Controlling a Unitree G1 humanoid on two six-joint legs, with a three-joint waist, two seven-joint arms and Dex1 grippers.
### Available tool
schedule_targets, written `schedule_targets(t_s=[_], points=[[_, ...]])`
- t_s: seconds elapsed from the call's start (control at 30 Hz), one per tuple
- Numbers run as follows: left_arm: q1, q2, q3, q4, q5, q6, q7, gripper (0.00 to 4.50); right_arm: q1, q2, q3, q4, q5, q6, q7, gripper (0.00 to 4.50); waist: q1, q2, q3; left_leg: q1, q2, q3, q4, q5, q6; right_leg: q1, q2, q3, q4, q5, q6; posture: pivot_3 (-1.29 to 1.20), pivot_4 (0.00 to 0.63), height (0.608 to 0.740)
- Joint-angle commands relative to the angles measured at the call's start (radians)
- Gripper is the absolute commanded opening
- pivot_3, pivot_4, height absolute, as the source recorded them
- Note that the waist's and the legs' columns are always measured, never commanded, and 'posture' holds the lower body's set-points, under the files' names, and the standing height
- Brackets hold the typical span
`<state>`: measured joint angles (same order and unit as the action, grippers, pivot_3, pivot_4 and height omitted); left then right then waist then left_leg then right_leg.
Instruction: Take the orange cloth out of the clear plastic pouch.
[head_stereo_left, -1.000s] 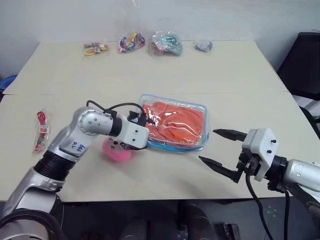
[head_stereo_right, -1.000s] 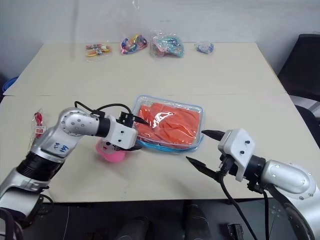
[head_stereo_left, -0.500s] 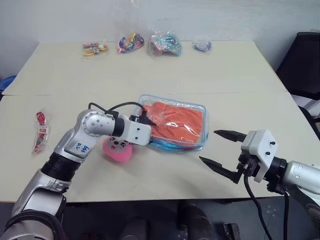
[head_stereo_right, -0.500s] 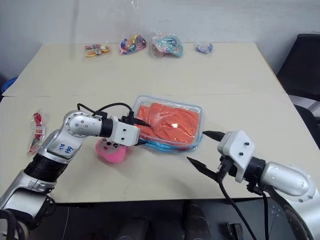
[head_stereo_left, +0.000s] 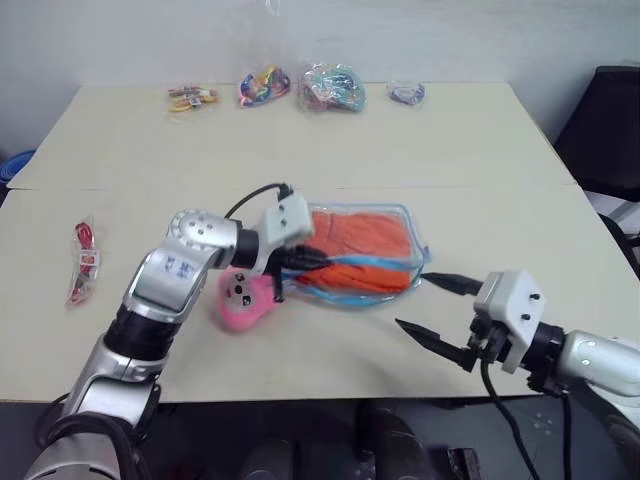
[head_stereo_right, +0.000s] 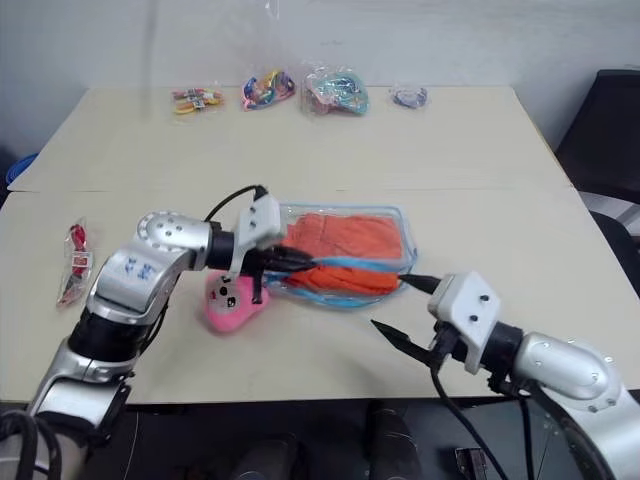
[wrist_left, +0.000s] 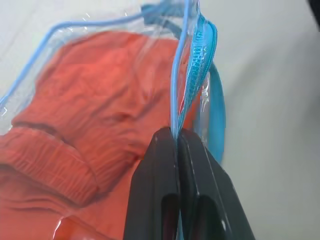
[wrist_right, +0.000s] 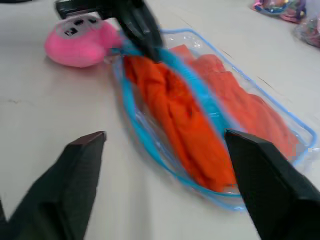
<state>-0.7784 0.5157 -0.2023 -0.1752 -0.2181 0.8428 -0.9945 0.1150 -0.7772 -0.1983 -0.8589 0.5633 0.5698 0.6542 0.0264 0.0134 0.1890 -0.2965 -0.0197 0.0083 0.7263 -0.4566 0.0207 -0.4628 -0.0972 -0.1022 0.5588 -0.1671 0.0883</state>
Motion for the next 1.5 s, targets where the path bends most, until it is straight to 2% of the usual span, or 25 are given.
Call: schedule_targets(t_s=[0.03, 0.1, 0.37, 0.43, 0.57, 0.9, 1.3, 1.5], points=[[-0.027, -0.043, 0.032, -0.060, -0.062, 0.126, 0.068, 0.00, -0.036, 0.008, 0.072, -0.018, -0.071, -0.035, -0.027, 2.56, -0.001, 0.000, 0.000, 0.000, 0.000, 0.000, 0.000, 0.000, 0.000, 0.000, 0.000, 0.000, 0.000, 0.000, 0.000, 0.00, 0.150, 0.740], [-0.024, -0.047, 0.018, -0.075, -0.066, 0.128, 0.084, 0.00, -0.081, 0.011, 0.134, 0.014, -0.134, -0.041, -0.049, 1.91, -0.004, 0.000, 0.000, 0.000, 0.000, 0.000, 0.000, 0.000, 0.000, 0.000, 0.000, 0.000, 0.000, 0.000, 0.000, 0.00, 0.150, 0.740], [-0.013, -0.057, -0.009, -0.089, -0.084, 0.120, 0.127, 0.00, -0.270, 0.026, 0.376, 0.229, -0.430, -0.146, -0.080, 1.91, 0.000, 0.000, 0.000, 0.000, 0.000, 0.000, 0.000, 0.000, 0.000, -0.001, 0.000, 0.000, 0.000, 0.000, 0.000, 0.00, 0.150, 0.740], [-0.012, -0.058, -0.013, -0.093, -0.087, 0.115, 0.134, 0.00, -0.299, 0.042, 0.401, 0.275, -0.472, -0.170, -0.084, 2.27, -0.001, 0.000, 0.000, 0.000, 0.000, 0.000, 0.000, 0.000, 0.000, -0.001, 0.000, 0.000, 0.000, 0.000, 0.000, 0.00, 0.150, 0.740], [-0.004, -0.056, -0.021, -0.107, -0.096, 0.113, 0.142, 0.00, -0.351, 0.070, 0.454, 0.350, -0.573, -0.196, -0.096, 3.45, -0.003, 0.000, 0.000, 0.000, 0.000, 0.000, 0.000, 0.000, -0.001, -0.001, 0.000, 0.000, 0.000, 0.000, 0.000, 0.00, 0.150, 0.740], [0.010, -0.054, -0.030, -0.145, -0.118, 0.118, 0.156, 0.00, -0.408, 0.149, 0.484, 0.479, -0.695, -0.214, -0.121, 3.45, -0.005, 0.000, 0.000, 0.000, 0.000, 0.000, 0.000, 0.000, -0.001, -0.001, -0.001, 0.000, 0.000, 0.000, 0.000, 0.00, 0.150, 0.740], [-0.013, -0.052, -0.030, -0.106, -0.109, 0.084, 0.164, 0.00, -0.459, 0.048, 0.586, 0.594, -1.007, -0.432, -0.092, 3.45, -0.005, 0.000, 0.000, 0.000, 0.000, 0.000, 0.000, 0.001, -0.002, -0.001, -0.001, 0.000, 0.000, 0.000, 0.000, 0.00, 0.150, 0.740], [-0.017, -0.054, -0.032, -0.093, -0.110, 0.071, 0.166, 0.00, -0.528, 0.085, 0.614, 0.691, -1.089, -0.431, -0.090, 3.45, -0.008, 0.000, 0.000, 0.000, 0.000, 0.000, 0.001, 0.001, -0.003, -0.001, -0.001, 0.000, 0.000, 0.000, 0.000, 0.00, 0.150, 0.740]])
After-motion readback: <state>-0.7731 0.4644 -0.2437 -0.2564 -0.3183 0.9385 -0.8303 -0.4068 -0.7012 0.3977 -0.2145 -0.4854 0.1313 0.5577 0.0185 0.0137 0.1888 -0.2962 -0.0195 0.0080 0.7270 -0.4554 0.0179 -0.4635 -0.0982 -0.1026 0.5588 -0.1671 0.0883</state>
